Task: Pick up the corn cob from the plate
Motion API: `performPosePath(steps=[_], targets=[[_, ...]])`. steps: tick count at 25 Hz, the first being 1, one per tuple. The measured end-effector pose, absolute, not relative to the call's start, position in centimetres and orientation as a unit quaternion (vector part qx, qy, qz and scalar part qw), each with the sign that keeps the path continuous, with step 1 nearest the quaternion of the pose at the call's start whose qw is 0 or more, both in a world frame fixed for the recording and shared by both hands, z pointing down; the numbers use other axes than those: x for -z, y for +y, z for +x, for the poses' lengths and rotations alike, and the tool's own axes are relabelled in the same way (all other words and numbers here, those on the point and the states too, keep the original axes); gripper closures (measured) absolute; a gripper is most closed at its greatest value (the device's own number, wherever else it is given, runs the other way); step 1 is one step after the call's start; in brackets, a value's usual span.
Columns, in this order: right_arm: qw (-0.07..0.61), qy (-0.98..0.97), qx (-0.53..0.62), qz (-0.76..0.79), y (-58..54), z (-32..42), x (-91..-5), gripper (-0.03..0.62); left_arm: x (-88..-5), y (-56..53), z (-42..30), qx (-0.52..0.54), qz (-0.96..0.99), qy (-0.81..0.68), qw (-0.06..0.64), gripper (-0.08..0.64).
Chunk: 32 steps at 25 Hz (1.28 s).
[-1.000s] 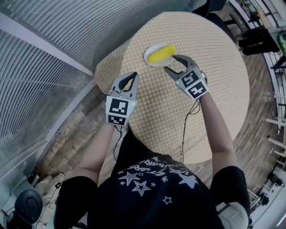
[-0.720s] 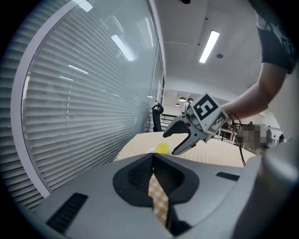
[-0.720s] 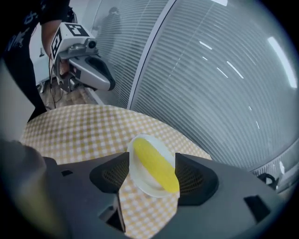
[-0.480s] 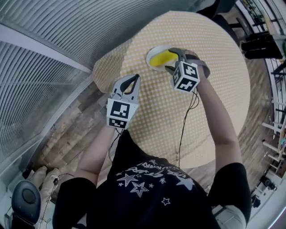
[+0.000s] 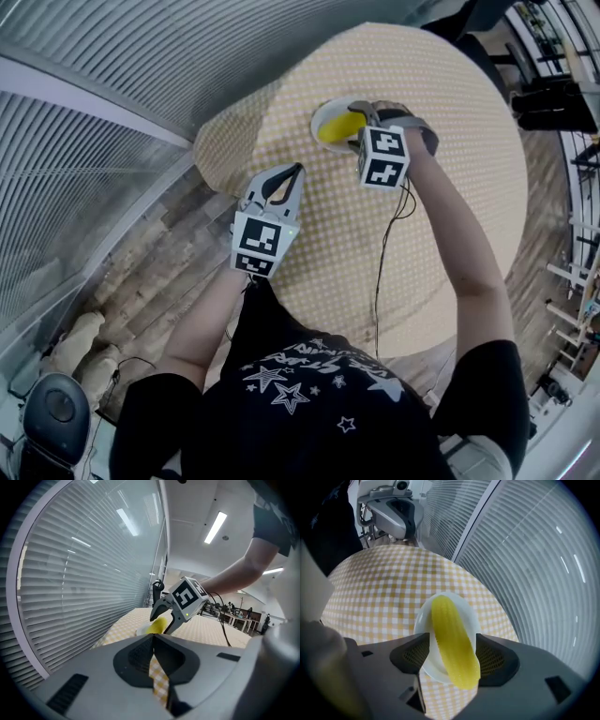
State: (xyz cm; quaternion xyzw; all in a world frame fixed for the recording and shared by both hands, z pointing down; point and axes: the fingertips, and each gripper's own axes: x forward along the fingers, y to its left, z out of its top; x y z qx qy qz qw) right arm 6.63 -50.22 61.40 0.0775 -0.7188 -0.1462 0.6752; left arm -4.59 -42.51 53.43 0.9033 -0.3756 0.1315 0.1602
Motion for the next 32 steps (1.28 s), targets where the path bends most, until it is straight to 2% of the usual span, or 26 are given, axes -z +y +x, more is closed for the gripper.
performPosePath(steps=[12,32], targets=[[0.705,-0.691,0.160,0.013,-50.3,6.6,-62.8,0.310,-54.3,-41.8,-4.7,-0.130,0.899,-0.381,0.170,0.554],[0.748,-0.653,0.105,-0.051,-49.9,6.4,-63.2,0.339,-53.8,-40.5,-5.1,-0.140,0.897,-0.386,0.165,0.554]])
